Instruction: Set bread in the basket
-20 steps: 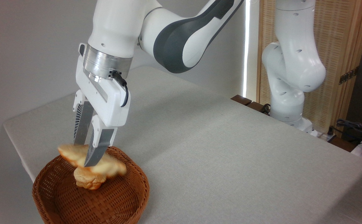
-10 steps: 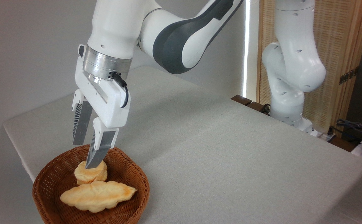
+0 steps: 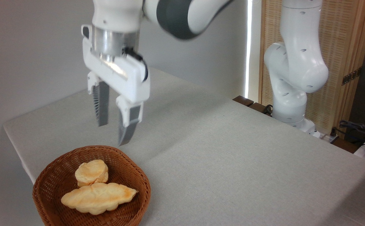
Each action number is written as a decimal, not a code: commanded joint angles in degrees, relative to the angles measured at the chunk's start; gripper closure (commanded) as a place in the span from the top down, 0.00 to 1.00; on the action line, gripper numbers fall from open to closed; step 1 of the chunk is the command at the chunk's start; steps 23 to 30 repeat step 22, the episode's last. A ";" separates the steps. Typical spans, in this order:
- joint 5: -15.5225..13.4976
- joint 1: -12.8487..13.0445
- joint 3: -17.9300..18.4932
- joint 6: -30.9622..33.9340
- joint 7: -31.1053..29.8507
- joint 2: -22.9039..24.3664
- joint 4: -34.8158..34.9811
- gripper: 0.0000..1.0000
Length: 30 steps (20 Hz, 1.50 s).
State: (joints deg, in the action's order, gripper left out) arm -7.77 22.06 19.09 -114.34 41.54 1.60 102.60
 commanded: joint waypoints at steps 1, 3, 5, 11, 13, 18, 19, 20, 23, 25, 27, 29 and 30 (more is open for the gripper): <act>2.85 0.17 0.16 8.51 -2.95 -0.28 -2.76 1.00; 2.94 0.08 0.25 11.67 -2.78 -0.28 -2.85 1.00; 2.85 0.17 0.08 14.23 -2.95 -0.37 -2.85 1.00; 5.47 0.96 -0.54 14.68 -4.88 -1.34 -2.76 1.00; 7.58 0.96 -0.63 14.68 -4.88 -1.34 -2.76 1.00; 10.06 0.88 -0.54 14.41 -4.97 -1.25 -2.85 1.00; 10.14 0.88 -0.54 14.24 -4.97 -1.25 -2.85 1.00; 10.32 0.88 -0.45 13.89 -4.97 -1.25 -2.93 1.00; 9.80 0.79 -0.37 13.36 -4.80 -1.25 -2.94 1.00; 9.80 0.79 -0.37 13.36 -4.80 -1.25 -2.94 1.00; 9.80 0.79 -0.37 13.36 -4.80 -1.25 -2.94 1.00; 9.80 0.79 -0.37 13.36 -4.80 -1.25 -2.94 1.00; 9.80 0.79 -0.37 13.36 -4.80 -1.25 -2.94 1.00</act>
